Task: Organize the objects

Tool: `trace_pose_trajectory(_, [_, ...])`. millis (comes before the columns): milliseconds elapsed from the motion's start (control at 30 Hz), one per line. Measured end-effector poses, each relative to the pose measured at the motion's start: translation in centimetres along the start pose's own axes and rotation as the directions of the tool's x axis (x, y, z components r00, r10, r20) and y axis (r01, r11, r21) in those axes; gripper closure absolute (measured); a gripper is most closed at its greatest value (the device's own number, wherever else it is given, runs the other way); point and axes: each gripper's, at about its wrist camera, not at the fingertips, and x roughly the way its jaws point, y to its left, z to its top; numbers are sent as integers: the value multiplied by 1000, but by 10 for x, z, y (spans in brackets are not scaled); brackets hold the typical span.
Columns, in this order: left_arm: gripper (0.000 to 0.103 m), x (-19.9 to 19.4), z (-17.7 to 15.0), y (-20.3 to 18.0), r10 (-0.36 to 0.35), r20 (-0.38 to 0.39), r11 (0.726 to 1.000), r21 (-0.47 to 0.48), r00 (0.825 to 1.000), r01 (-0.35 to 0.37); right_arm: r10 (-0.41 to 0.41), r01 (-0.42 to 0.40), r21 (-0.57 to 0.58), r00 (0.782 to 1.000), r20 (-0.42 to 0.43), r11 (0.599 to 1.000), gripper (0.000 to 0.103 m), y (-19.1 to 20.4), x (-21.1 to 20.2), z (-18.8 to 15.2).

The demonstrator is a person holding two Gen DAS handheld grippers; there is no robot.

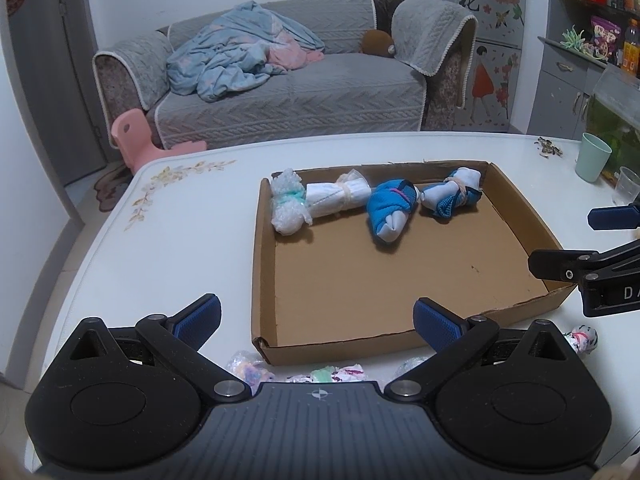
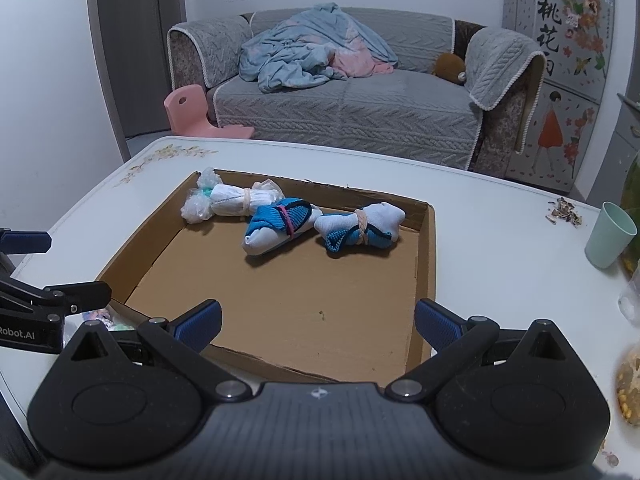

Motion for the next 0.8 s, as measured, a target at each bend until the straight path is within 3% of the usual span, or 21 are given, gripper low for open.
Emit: trace_pose_trajectory(800, [0,-10,-8,2,2,-7,1000,4,1000,-2,7,-7,-1,1000,2,1000,1,-7,-6,-6])
